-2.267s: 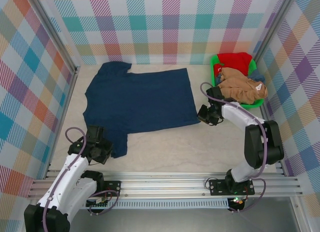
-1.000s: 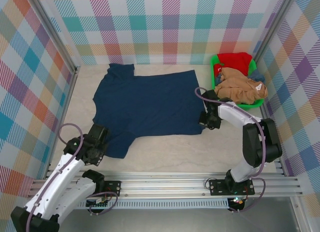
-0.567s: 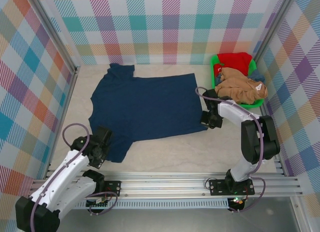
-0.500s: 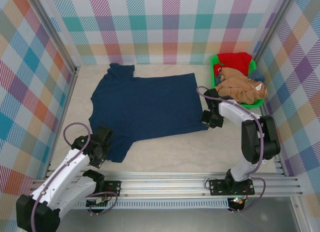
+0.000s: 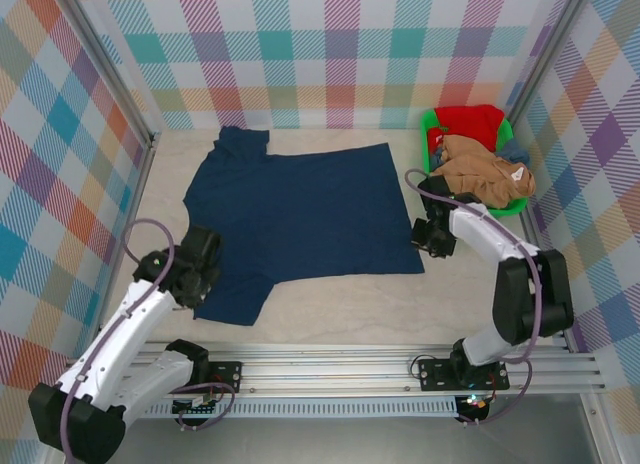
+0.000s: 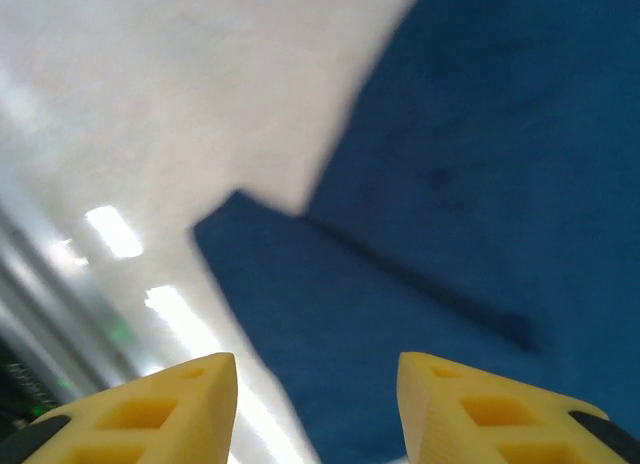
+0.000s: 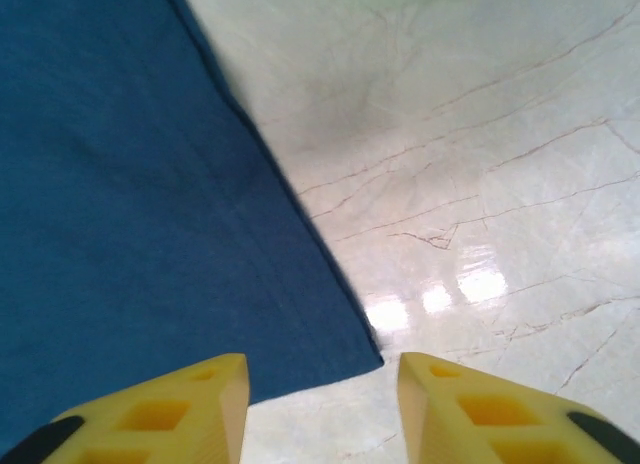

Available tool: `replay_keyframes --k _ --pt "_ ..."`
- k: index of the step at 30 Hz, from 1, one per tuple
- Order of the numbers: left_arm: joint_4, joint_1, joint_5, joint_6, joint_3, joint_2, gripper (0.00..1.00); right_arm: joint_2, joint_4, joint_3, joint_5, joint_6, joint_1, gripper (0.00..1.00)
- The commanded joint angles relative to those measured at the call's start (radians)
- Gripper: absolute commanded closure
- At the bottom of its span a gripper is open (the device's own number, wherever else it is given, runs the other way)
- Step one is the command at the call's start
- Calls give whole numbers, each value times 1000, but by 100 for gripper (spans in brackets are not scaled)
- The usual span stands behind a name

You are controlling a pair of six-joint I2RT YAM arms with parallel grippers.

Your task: Fold and stack the t-shirts

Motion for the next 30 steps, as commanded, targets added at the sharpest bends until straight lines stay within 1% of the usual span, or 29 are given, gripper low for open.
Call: replay_keyframes --k 1,4,6,9,11,13,16,19,21,23,25,26,27,28,30 --pt "119 110 95 128 39 152 60 6 7 33 -62 9 27 64" --pt "274 194 184 161 41 311 72 74 96 47 -143 22 51 68" --pt "354 234 212 162 37 404 77 128 146 66 -178 32 68 71" --pt "431 274 218 173 51 536 79 213 184 107 -210 46 88 74" --pt "451 299 220 174 59 594 80 248 199 117 -219 51 96 75" --pt "468 325 206 193 63 640 81 288 197 131 -234 63 98 75" --pt "492 375 213 239 97 728 81 318 200 141 -241 70 113 76" --pt "521 416 223 295 176 830 82 341 198 163 -244 69 139 75" --pt "534 436 242 339 258 908 82 357 186 187 -246 66 159 75" --pt "531 440 240 385 337 945 80 365 169 212 -240 63 172 75" --pt "490 432 224 409 387 928 77 360 153 233 -231 62 176 75" --pt "457 422 209 413 398 901 73 355 142 246 -224 57 176 75" --pt "409 407 188 417 399 867 64 349 131 261 -213 51 175 75" --pt "367 389 166 414 392 824 58 344 129 270 -206 42 175 75" --pt "297 333 112 393 326 693 54 333 116 291 -203 23 174 75"
